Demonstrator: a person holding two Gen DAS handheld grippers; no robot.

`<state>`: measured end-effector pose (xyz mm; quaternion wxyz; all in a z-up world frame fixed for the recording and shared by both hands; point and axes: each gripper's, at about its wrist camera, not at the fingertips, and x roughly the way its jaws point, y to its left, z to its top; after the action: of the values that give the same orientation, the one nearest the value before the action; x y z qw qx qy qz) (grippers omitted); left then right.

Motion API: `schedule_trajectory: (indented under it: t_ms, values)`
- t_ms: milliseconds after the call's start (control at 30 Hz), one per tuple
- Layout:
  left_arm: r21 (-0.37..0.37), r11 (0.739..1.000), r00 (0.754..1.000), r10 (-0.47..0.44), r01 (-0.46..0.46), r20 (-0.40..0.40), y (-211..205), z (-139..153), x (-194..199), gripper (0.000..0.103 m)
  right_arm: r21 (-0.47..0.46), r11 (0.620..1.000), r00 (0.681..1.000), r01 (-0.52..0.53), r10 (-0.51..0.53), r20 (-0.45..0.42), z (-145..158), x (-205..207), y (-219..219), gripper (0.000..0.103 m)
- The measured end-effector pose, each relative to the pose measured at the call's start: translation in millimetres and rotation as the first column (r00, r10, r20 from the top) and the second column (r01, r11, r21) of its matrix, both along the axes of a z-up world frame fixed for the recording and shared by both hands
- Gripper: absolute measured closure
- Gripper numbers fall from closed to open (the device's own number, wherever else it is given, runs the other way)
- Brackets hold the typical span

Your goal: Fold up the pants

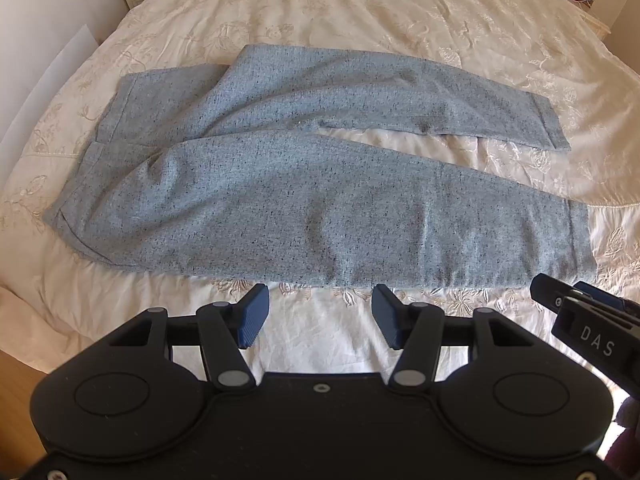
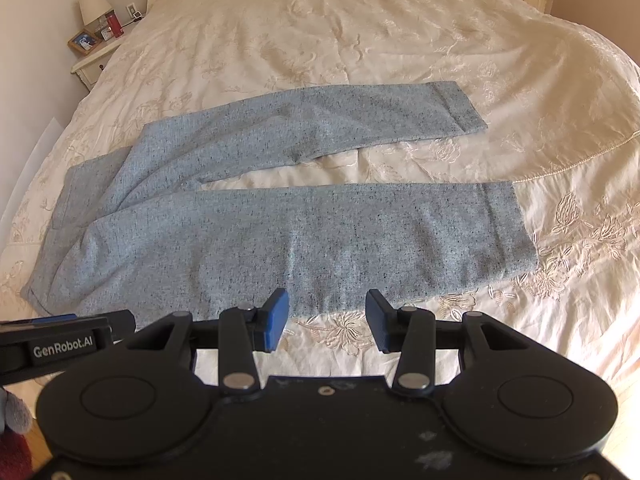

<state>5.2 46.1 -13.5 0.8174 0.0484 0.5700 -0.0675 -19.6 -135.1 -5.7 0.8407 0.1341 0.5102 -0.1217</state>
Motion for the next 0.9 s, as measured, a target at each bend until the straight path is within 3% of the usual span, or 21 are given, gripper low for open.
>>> schedule_trajectory:
  t_ms: [900]
  values:
    - [0.020,1.000,0.999,-0.013,0.014,-0.040,3.4,-3.7,5.5,0.042,-0.003,1.000,1.000,0.001,-0.001,-0.007,-4.7,-1.5,5.6,0.057]
